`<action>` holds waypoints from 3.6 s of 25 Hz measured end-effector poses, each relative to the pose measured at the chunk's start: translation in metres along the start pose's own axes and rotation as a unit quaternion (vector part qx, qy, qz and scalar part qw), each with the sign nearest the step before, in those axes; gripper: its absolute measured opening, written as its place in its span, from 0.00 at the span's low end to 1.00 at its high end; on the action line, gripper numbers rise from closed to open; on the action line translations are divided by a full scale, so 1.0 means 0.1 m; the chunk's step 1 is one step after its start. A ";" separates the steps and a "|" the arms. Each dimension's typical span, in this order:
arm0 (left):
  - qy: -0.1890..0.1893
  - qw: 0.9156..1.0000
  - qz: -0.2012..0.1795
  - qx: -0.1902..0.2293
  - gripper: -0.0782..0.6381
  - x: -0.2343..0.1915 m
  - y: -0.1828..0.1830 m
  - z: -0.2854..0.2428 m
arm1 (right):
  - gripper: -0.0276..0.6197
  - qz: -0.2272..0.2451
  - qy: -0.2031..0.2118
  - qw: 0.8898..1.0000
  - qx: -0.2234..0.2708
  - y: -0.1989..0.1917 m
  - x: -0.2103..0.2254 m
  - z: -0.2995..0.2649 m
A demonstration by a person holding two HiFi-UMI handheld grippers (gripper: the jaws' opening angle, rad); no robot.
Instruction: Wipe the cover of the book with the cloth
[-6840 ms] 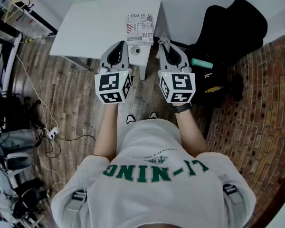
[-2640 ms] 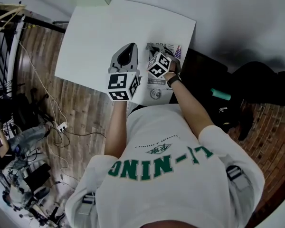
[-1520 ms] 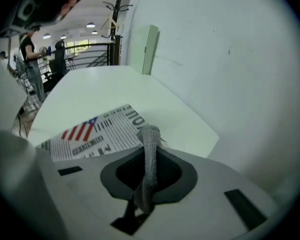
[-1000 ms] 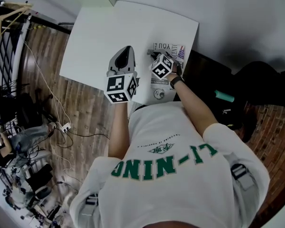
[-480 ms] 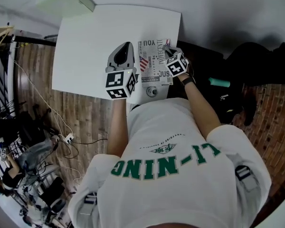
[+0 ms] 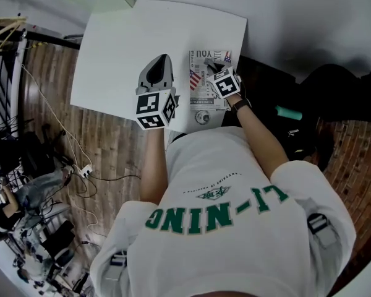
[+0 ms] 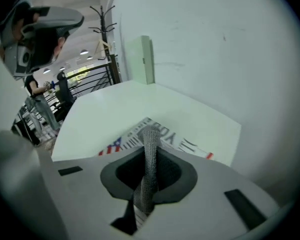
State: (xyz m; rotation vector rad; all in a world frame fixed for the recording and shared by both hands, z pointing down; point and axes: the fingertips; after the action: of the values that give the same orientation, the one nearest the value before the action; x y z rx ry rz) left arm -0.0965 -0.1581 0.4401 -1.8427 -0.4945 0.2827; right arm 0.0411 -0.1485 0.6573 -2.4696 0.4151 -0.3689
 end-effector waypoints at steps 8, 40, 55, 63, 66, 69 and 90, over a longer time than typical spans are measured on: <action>0.031 0.999 0.009 -0.006 0.13 -0.16 -0.11 0.21 | 0.11 0.119 0.047 0.992 -0.024 0.04 -0.80 -0.35; 0.027 1.000 0.008 -0.009 0.13 -0.06 -0.16 0.18 | 0.11 0.097 0.078 0.992 -0.009 -0.12 -0.76 -0.07; -0.005 1.000 0.005 -0.013 0.13 0.17 -0.14 -0.01 | 0.11 0.075 -0.003 0.997 -0.005 -0.39 -0.11 0.13; -0.036 0.999 -0.005 -0.011 0.13 0.41 -0.09 -0.17 | 0.11 -0.038 -0.050 0.998 0.004 -0.63 0.51 0.44; -0.032 0.999 -0.004 -0.011 0.13 0.40 -0.10 -0.15 | 0.11 -0.058 -0.052 0.997 0.000 -0.64 0.53 0.42; -0.021 1.000 -0.001 -0.012 0.13 0.32 -0.12 -0.10 | 0.11 -0.040 0.000 0.999 -0.004 -0.55 0.26 0.33; -0.003 1.000 0.002 -0.014 0.13 0.08 -0.17 0.08 | 0.11 0.062 0.037 0.997 -0.029 -0.50 -0.31 0.15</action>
State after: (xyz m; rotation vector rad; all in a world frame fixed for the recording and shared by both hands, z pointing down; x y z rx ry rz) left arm -0.0959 -0.1429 0.4539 -1.8712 -0.5015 0.2853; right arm 0.0281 -0.0907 0.6703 -2.4762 0.6154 -0.4024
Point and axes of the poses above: the fingertips, and each gripper's own axes: z backward along the fingers, x to its right, y out of its top, and after that the axes turned 13 degrees about -z, right-handed
